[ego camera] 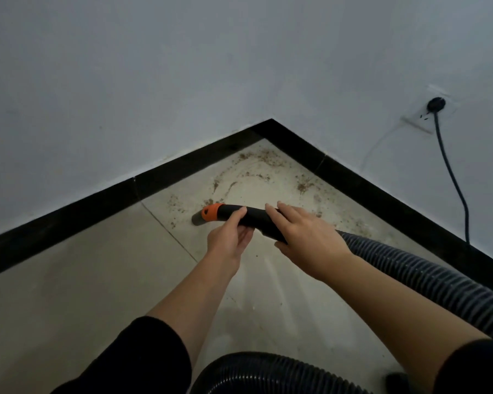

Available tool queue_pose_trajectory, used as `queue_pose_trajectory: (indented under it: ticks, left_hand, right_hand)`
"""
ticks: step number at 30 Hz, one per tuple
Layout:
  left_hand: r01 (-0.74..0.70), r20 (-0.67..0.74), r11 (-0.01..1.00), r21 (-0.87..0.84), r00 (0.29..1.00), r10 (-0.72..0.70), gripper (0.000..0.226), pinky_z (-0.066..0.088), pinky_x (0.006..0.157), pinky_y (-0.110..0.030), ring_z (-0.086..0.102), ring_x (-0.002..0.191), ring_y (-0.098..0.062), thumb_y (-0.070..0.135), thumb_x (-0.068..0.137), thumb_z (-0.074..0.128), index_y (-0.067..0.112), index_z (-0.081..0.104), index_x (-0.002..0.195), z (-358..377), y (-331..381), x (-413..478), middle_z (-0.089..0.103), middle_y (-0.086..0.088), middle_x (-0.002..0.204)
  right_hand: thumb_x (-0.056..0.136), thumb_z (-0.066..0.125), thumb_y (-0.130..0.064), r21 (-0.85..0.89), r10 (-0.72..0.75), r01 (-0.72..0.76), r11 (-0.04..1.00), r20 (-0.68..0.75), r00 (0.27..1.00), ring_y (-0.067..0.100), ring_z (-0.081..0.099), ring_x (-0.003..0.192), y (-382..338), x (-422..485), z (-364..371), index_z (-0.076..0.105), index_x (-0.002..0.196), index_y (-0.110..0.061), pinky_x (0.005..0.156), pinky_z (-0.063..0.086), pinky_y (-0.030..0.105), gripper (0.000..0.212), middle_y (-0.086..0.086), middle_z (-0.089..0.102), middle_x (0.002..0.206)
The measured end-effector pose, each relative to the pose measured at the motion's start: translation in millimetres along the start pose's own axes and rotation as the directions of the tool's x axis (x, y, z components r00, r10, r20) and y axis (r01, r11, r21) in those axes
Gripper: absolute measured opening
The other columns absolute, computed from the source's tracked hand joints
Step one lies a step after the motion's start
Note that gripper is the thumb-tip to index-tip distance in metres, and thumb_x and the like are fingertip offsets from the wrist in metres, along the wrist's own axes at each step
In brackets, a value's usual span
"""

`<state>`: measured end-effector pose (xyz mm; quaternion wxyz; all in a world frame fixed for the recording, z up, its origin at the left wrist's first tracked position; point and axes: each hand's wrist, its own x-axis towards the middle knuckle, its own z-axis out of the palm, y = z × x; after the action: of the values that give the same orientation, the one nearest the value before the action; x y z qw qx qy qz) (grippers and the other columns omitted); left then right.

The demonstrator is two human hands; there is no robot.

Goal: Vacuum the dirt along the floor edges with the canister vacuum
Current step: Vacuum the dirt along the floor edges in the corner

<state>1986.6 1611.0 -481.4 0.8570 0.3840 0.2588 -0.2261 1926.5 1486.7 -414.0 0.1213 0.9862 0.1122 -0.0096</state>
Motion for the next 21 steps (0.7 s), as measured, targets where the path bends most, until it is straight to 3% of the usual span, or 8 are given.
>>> queue_pose_trajectory:
  ticks: [3, 5, 7, 21]
  left_hand:
    - [0.009, 0.005, 1.000, -0.021, 1.000, -0.009, 0.012, 0.054, 0.075, -0.023, 0.069, 0.091, -0.018, 0.014, 0.089, 0.070, 0.007, 0.063, 0.096, 1.2, -1.5, 4.4, 0.071, -0.015, 0.099]
    - [0.011, 0.001, 0.999, -0.039, 1.000, -0.011, 0.016, 0.054, 0.074, -0.022, 0.069, 0.091, -0.017, 0.014, 0.089, 0.070, 0.005, 0.063, 0.100, 2.7, -2.5, 7.2, 0.072, -0.014, 0.098]
    - [0.018, 0.000, 0.998, -0.054, 1.000, -0.018, 0.017, 0.054, 0.074, -0.022, 0.069, 0.091, -0.017, 0.014, 0.088, 0.071, 0.004, 0.064, 0.100, 4.6, -2.7, 10.1, 0.072, -0.014, 0.098]
    - [0.044, 0.007, 0.996, -0.081, 0.999, -0.044, 0.031, 0.053, 0.074, -0.021, 0.068, 0.093, -0.017, 0.016, 0.087, 0.073, 0.002, 0.064, 0.112, 9.3, -2.3, 30.7, 0.072, -0.015, 0.104]
  right_hand:
    - [0.078, 0.078, -0.024, -0.186, -0.018, 0.013, 0.982, -0.025, 1.000, 0.032, 0.053, 0.124, -0.6, 3.0, 8.7, 0.035, 0.146, -0.004, 0.101, 0.045, 0.037, 0.084, 0.022, 0.048, 0.140]
    - [0.056, 0.092, -0.022, -0.200, -0.011, -0.003, 0.980, -0.068, 0.998, 0.033, 0.064, 0.107, 1.0, 6.2, 15.7, 0.053, 0.134, -0.001, 0.088, 0.053, 0.038, 0.089, 0.024, 0.060, 0.123]
    - [0.046, 0.095, -0.018, -0.189, -0.016, -0.003, 0.982, -0.100, 0.995, 0.035, 0.066, 0.100, 2.3, 9.4, 20.1, 0.059, 0.126, 0.002, 0.083, 0.055, 0.040, 0.090, 0.026, 0.064, 0.116]
    - [0.048, 0.093, -0.009, -0.187, -0.047, 0.017, 0.982, -0.158, 0.986, 0.041, 0.065, 0.101, 8.8, 21.0, 32.2, 0.061, 0.121, 0.008, 0.083, 0.055, 0.045, 0.082, 0.032, 0.062, 0.115]
